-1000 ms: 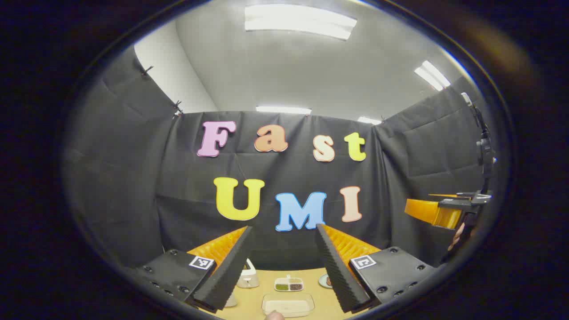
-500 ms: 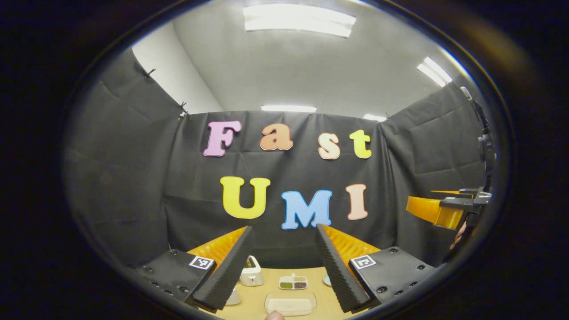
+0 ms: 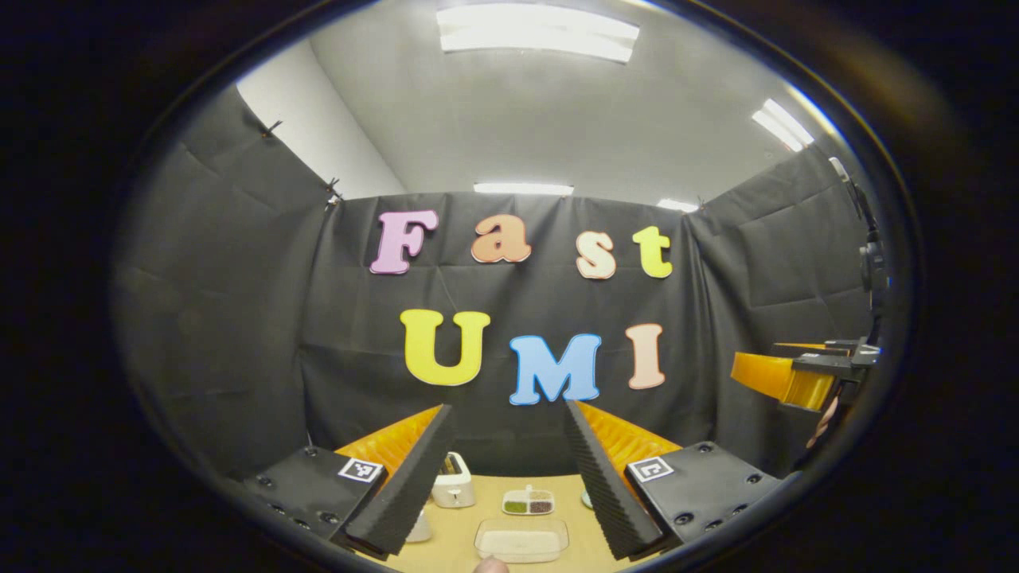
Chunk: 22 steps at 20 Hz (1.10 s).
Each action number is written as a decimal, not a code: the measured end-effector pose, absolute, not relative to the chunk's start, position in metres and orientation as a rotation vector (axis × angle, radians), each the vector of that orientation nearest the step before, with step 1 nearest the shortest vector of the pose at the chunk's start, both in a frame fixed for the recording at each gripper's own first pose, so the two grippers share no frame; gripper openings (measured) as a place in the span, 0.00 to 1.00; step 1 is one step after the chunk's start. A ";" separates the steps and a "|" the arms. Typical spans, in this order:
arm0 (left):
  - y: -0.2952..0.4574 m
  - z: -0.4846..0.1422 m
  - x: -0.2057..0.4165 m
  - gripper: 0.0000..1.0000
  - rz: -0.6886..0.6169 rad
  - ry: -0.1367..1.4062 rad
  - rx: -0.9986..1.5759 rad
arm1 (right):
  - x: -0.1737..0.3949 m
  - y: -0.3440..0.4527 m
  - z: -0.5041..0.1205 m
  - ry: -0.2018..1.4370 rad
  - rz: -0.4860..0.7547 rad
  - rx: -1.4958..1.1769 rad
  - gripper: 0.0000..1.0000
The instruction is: Close the left gripper, press the button to open the rice cooker; take a wooden spoon from the chopstick holder with the right hand, scoop a spoonful of rice and pour it into the rice cooker, then put the wooden spoon back into the chopstick holder.
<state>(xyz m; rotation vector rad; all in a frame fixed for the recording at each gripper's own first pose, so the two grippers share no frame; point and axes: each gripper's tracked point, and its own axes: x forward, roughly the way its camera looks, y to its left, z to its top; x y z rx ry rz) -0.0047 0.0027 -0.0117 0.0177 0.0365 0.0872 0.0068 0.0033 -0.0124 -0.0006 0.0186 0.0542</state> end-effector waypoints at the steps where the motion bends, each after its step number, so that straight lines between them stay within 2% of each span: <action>1: 0.004 -0.013 -0.006 0.92 0.096 0.036 0.020 | 0.008 0.005 -0.013 0.018 0.062 -0.003 0.98; 6: 0.020 -0.027 -0.008 0.92 0.162 0.059 0.044 | 0.015 0.019 -0.027 0.041 0.124 0.009 0.98; 13: 0.089 -0.066 0.002 0.92 0.259 0.097 0.060 | 0.033 0.082 -0.047 0.052 0.175 0.036 0.98; 17: 0.159 -0.113 0.017 0.86 0.286 0.170 0.040 | 0.046 0.128 -0.042 0.031 0.136 0.011 0.98; 18: 0.173 -0.129 0.020 0.82 0.289 0.198 0.028 | 0.050 0.135 -0.044 0.028 0.121 -0.006 0.98; 19: 0.187 -0.143 0.025 0.84 0.287 0.224 0.015 | 0.053 0.145 -0.045 0.030 0.113 -0.017 0.98; 22: 0.230 -0.190 0.045 0.69 0.307 0.295 0.011 | 0.061 0.171 -0.054 0.060 0.098 -0.039 0.98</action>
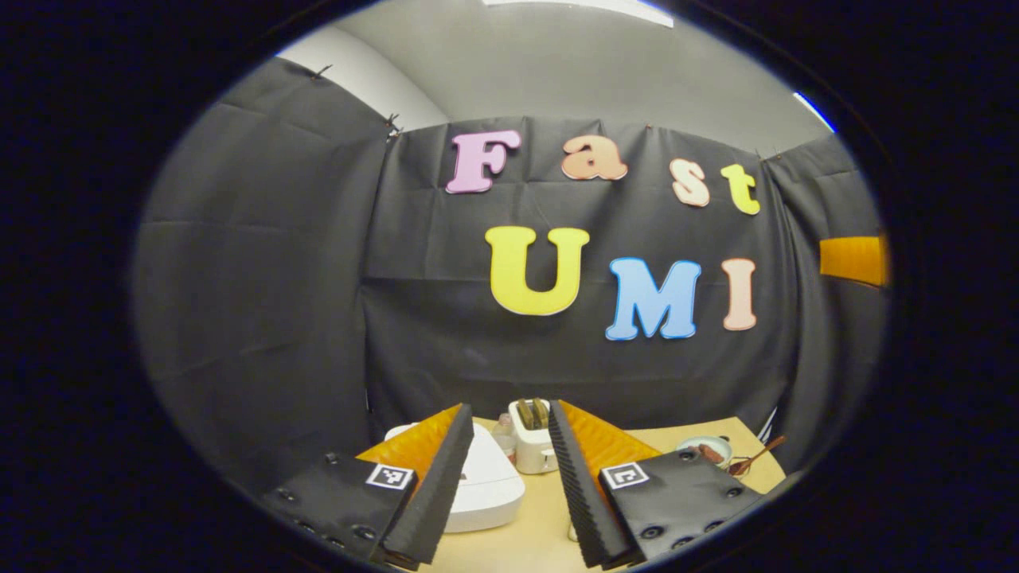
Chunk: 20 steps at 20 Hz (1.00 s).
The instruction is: Close the left gripper, press the button to open the rice cooker; take a wooden spoon from the chopstick holder with the right hand, scoop a spoonful of rice and pour it into the rice cooker, then put the wooden spoon back into the chopstick holder.
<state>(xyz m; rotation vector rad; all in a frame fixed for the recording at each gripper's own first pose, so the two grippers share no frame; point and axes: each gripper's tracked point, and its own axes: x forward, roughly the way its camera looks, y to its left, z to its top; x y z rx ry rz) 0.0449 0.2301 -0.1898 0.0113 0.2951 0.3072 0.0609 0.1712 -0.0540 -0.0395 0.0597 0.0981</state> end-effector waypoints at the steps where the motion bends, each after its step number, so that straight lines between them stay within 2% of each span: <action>1: 0.246 -0.204 0.051 0.63 0.327 0.317 0.022 | 0.064 0.177 -0.056 0.066 0.090 -0.056 0.98; 5: 0.290 -0.264 0.068 0.46 0.371 0.401 0.000 | 0.072 0.188 -0.061 0.075 0.042 -0.112 0.98; 6: 0.296 -0.282 0.074 0.37 0.374 0.433 -0.012 | 0.075 0.191 -0.068 0.092 0.035 -0.119 0.98; 8: 0.311 -0.317 0.082 0.33 0.392 0.486 -0.021 | 0.080 0.202 -0.079 0.119 0.034 -0.137 0.98; 9: 0.322 -0.332 0.087 0.31 0.412 0.506 -0.015 | 0.083 0.202 -0.082 0.129 0.025 -0.148 0.94; 10: 0.333 -0.348 0.090 0.19 0.432 0.531 -0.006 | 0.084 0.207 -0.088 0.141 0.026 -0.154 1.00; 11: 0.342 -0.363 0.095 0.16 0.448 0.555 0.002 | 0.086 0.212 -0.092 0.152 0.030 -0.162 0.98; 15: 0.360 -0.420 0.115 0.10 0.470 0.649 -0.028 | 0.092 0.218 -0.103 0.178 0.017 -0.204 0.98; 20: 0.363 -0.487 0.117 0.10 0.466 0.787 -0.072 | 0.099 0.222 -0.112 0.207 0.003 -0.217 0.98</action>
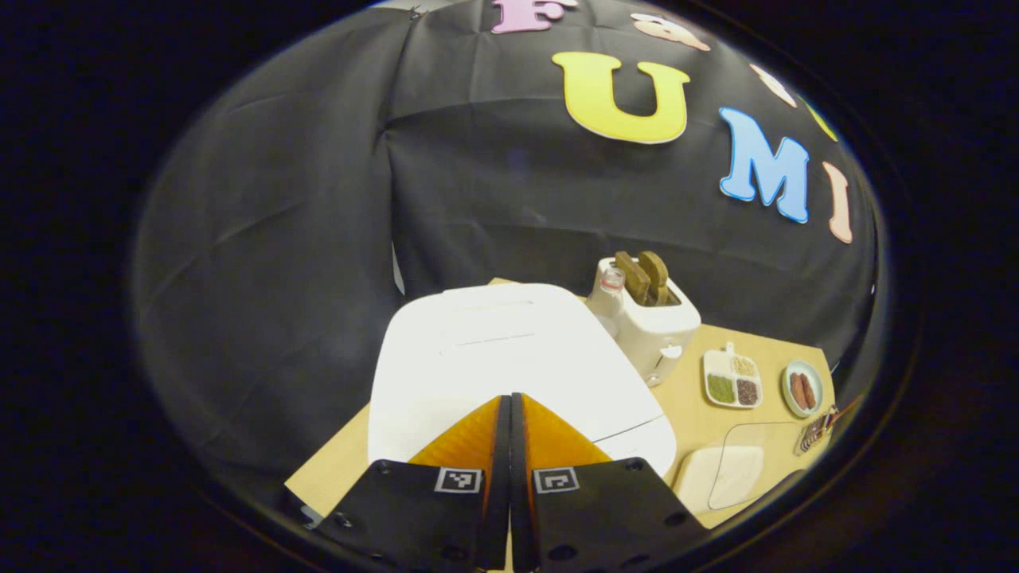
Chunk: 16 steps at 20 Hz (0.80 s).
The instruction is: Close the left gripper, press the button to open the rice cooker; take a wooden spoon from the chopstick holder with the right hand, scoop a spoonful of rice and pour it into the rice cooker, then put the wooden spoon back into the chopstick holder.
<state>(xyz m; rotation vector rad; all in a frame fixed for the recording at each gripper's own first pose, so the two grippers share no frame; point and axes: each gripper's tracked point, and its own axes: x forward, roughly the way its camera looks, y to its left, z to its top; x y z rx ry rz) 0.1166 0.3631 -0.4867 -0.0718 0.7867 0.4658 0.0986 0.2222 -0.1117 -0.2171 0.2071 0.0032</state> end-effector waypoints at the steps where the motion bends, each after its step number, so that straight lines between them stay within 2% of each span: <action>1: 0.365 -0.491 0.117 0.10 0.464 0.786 -0.058 | 0.100 0.223 -0.112 0.207 0.001 -0.223 0.98; 6: 0.362 -0.496 0.111 0.10 0.438 0.812 0.013 | 0.102 0.231 -0.117 0.218 0.006 -0.217 0.98; 9: 0.362 -0.484 0.116 0.09 0.439 0.809 -0.107 | 0.101 0.234 -0.115 0.211 0.005 -0.221 0.98; 12: 0.372 -0.453 0.132 0.08 0.452 0.681 -0.156 | 0.099 0.233 -0.114 0.204 -0.004 -0.214 0.98; 16: 0.381 -0.404 0.154 0.10 0.448 0.529 -0.023 | 0.095 0.232 -0.114 0.210 -0.010 -0.195 0.99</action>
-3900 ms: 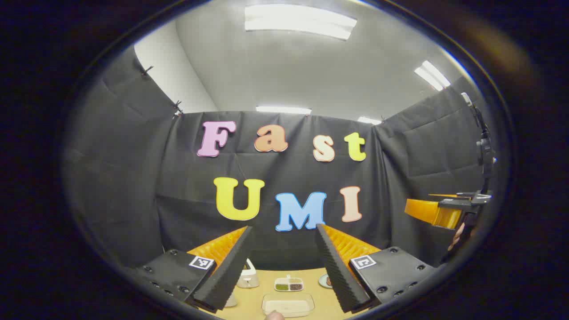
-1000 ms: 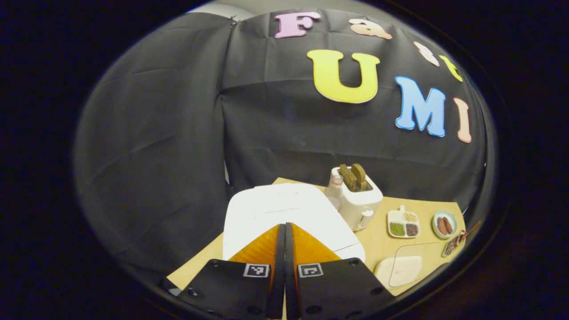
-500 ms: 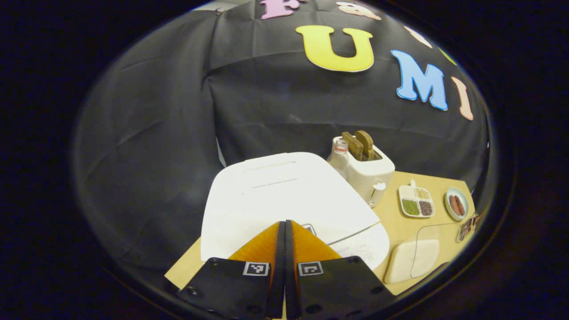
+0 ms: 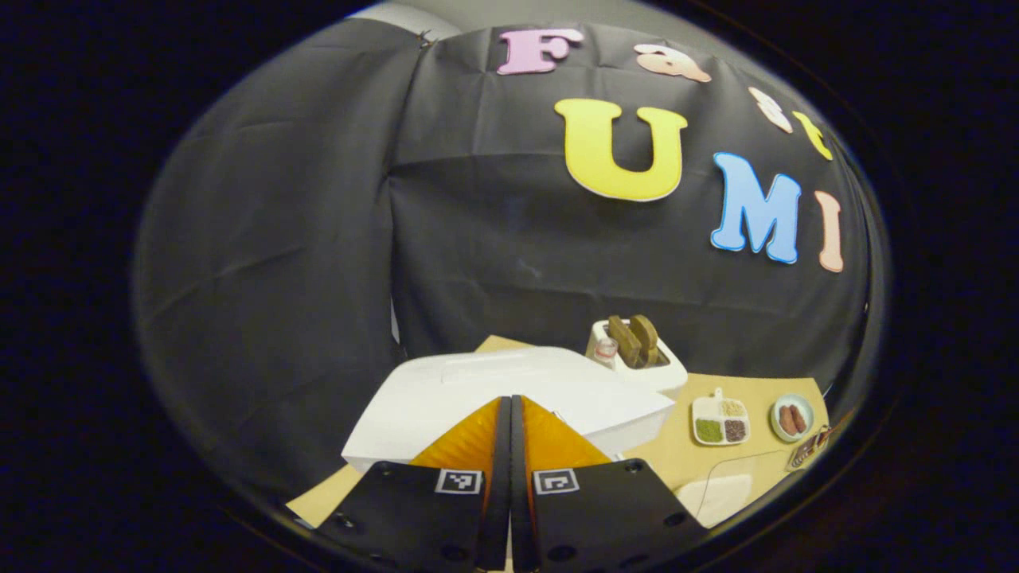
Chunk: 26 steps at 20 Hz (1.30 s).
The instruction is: Close the left gripper, press the button to open the rice cooker; take a wooden spoon from the chopstick holder with the right hand, scoop a spoonful of rice and pour it into the rice cooker, then put the wooden spoon back into the chopstick holder.
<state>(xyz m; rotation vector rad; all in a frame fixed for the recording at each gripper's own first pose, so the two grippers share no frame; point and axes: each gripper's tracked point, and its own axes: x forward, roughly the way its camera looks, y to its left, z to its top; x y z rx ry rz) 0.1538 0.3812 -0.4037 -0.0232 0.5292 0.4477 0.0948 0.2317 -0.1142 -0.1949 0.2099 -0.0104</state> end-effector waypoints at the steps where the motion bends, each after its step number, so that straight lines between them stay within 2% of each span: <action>1: 0.382 -0.390 0.160 0.12 0.445 0.494 -0.023 | 0.094 0.231 -0.113 0.209 -0.014 -0.195 0.99; 11: 0.398 -0.311 0.190 0.10 0.445 0.295 -0.022 | 0.077 0.202 -0.102 0.191 -0.078 -0.198 0.98; 26: 0.334 -0.261 0.132 0.07 0.413 0.216 -0.020 | 0.052 0.119 -0.092 0.165 -0.140 -0.128 0.98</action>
